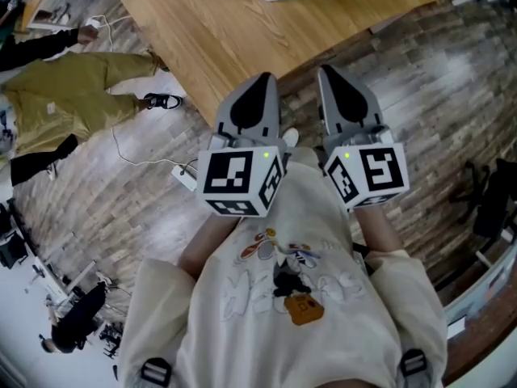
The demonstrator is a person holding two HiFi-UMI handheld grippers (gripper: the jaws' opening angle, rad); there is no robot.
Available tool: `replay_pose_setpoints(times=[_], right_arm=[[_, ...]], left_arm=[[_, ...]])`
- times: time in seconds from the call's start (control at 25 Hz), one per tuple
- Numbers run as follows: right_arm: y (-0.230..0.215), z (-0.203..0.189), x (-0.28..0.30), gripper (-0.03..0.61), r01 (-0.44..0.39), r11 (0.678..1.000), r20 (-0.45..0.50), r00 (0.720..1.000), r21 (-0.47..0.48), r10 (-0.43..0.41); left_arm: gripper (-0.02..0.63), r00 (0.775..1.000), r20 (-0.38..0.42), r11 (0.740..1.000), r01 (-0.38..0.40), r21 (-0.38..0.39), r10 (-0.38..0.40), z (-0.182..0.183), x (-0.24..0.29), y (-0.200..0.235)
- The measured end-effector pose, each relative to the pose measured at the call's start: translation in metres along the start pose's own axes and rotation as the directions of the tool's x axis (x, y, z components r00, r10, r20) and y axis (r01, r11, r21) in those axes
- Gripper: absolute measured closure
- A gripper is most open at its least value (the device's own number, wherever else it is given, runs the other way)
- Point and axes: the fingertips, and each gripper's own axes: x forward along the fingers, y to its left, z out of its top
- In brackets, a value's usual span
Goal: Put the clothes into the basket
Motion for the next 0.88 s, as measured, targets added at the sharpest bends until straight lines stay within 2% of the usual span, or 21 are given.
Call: replay_pose_setpoints(times=[0.24, 0.44, 0.88], right_arm=[[0.007, -0.013, -0.011, 0.555, 0.006, 1.0, -0.023, 1.0, 0.005, -0.006], [0.016, -0.007, -0.014, 0.555, -0.012, 1.0, -0.012, 1.0, 0.008, 0.012], [0.029, -0.014, -0.009, 0.555, -0.044, 0.999, -0.034, 0.998, -0.028, 0.043]], left_arm=[[0.612, 1.0, -0.022, 0.999, 0.018, 0.028, -0.018, -0.012, -0.012, -0.006], [0.612, 0.999, -0.029, 0.998, 0.026, 0.062, -0.024, -0.015, -0.019, -0.014], [0.612, 1.0, 0.002, 0.999, -0.004, 0.04, 0.004, -0.013, -0.028, -0.001]])
